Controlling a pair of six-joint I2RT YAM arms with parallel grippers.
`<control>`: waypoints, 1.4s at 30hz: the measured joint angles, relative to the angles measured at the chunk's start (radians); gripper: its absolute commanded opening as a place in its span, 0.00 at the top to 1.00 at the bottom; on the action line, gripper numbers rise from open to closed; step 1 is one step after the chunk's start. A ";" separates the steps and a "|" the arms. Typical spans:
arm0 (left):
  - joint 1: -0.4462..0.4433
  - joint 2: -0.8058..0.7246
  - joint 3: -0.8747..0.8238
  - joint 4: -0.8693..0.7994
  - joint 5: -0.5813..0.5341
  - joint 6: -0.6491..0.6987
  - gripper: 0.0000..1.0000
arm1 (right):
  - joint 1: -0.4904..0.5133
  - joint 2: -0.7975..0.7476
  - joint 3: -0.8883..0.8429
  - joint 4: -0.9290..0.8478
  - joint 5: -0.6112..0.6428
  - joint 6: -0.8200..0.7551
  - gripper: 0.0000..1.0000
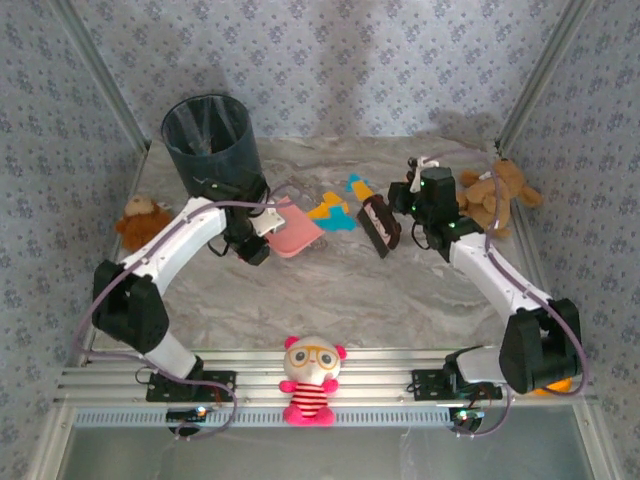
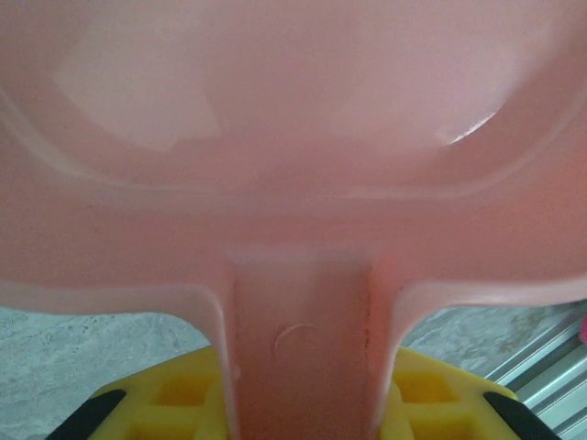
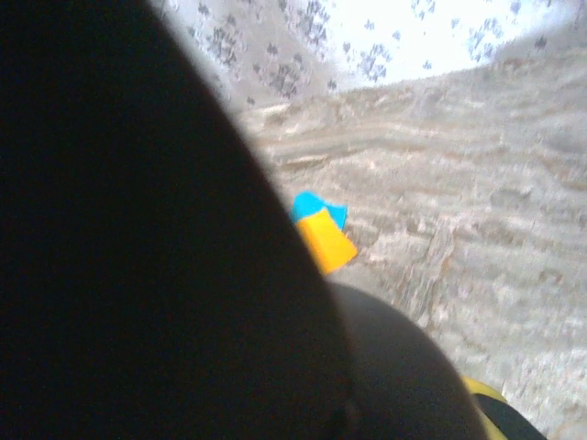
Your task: Sweep away the paper scraps from the table
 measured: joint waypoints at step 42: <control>-0.003 0.318 0.042 -0.076 -0.033 0.042 1.00 | 0.080 0.660 0.471 0.338 0.082 -0.568 1.00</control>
